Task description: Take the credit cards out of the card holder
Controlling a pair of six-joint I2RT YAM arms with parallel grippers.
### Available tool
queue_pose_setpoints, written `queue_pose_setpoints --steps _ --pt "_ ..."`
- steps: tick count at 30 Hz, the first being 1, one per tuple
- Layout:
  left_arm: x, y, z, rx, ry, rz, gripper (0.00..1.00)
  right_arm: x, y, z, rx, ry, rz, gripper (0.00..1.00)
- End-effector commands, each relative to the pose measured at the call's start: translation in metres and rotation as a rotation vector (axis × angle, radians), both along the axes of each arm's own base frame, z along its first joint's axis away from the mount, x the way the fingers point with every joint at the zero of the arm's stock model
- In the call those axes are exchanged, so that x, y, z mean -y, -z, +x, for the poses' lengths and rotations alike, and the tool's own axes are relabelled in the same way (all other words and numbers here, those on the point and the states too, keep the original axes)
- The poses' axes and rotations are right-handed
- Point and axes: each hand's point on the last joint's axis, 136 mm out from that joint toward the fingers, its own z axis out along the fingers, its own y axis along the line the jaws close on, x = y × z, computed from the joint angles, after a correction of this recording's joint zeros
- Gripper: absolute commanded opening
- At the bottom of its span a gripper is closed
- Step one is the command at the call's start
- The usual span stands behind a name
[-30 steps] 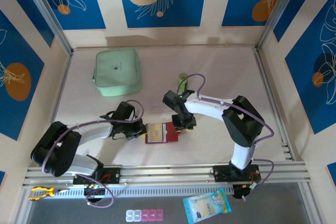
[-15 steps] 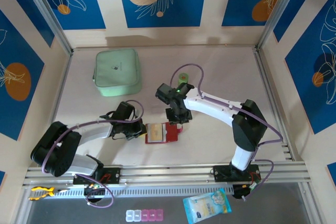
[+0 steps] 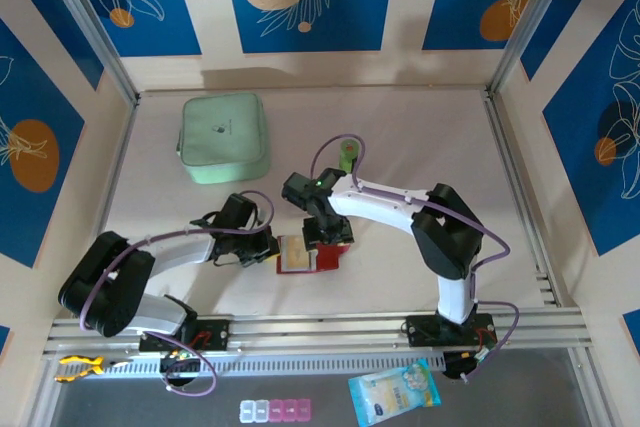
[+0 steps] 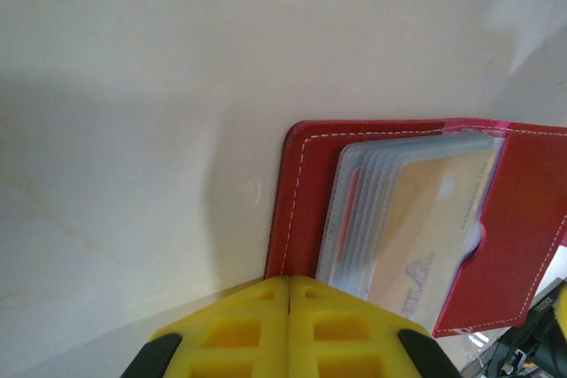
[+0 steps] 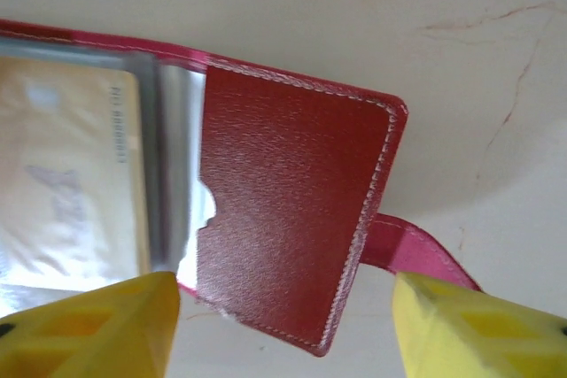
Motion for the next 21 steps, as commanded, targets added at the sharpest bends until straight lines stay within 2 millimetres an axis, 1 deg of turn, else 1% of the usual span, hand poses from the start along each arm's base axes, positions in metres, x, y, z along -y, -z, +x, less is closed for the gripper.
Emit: queue_pose_setpoints --steps 1,4,8,13,18,21 --pt "-0.002 0.004 -0.010 -0.039 0.004 0.031 0.00 0.008 0.008 -0.003 -0.032 0.042 -0.005 0.71" --pt "-0.002 0.005 -0.011 -0.042 0.006 0.033 0.00 0.015 0.015 -0.003 -0.033 0.042 -0.015 0.80" --pt "-0.003 0.006 -0.014 -0.046 0.011 0.038 0.00 0.022 0.023 -0.002 -0.048 0.051 -0.022 0.81" --pt "-0.003 0.008 -0.017 -0.052 0.013 0.041 0.00 0.025 0.030 -0.001 -0.057 0.054 -0.012 0.88" --pt "-0.003 0.009 -0.018 -0.051 0.012 0.039 0.00 0.027 0.041 -0.003 -0.083 0.065 -0.005 0.89" --pt "-0.003 0.010 -0.022 -0.060 0.021 0.043 0.00 0.027 0.048 -0.005 -0.097 0.066 -0.006 0.90"
